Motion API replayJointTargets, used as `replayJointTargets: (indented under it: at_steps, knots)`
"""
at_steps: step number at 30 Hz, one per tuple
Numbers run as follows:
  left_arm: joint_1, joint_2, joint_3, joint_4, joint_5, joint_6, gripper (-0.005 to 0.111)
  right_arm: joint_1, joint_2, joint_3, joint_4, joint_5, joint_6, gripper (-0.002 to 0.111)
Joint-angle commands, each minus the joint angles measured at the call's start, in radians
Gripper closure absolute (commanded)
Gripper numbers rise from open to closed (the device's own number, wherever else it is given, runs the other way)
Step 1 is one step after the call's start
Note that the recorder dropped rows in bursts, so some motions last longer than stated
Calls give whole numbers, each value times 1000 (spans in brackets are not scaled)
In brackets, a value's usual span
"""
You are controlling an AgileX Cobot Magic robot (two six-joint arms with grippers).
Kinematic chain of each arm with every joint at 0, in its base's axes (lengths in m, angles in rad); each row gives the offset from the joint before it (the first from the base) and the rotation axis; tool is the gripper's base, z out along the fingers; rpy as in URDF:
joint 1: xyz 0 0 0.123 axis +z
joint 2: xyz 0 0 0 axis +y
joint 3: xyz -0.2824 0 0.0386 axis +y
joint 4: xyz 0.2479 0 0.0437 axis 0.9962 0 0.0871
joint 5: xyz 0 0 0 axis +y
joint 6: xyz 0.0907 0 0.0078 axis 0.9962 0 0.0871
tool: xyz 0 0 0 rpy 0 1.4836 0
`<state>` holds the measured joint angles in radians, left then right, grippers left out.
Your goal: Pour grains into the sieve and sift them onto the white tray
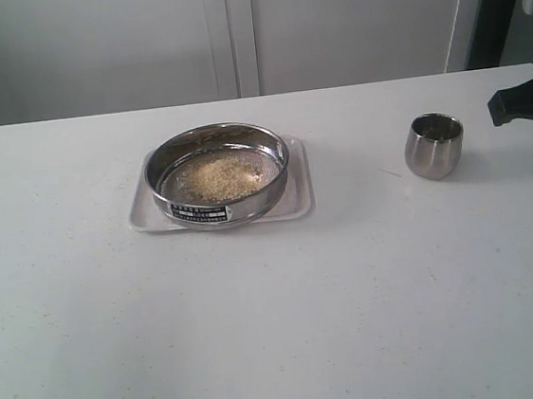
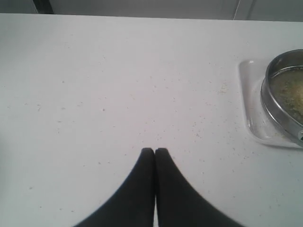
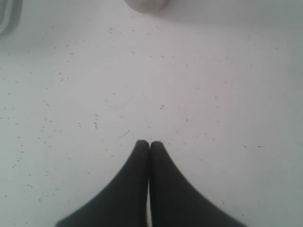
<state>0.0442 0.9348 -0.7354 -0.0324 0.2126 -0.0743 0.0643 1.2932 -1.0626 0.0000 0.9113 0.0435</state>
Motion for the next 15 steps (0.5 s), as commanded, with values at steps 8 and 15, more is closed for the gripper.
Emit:
replayJointTargets:
  at_steps: [8,15]
  knots:
    - [-20,240,-183,-15,98,-9,107,-1,-8,4,-6,-1,3,108]
    - [-97,409,-313,-15,122,-9,107,-1,-8,4,-6,-1,3,108]
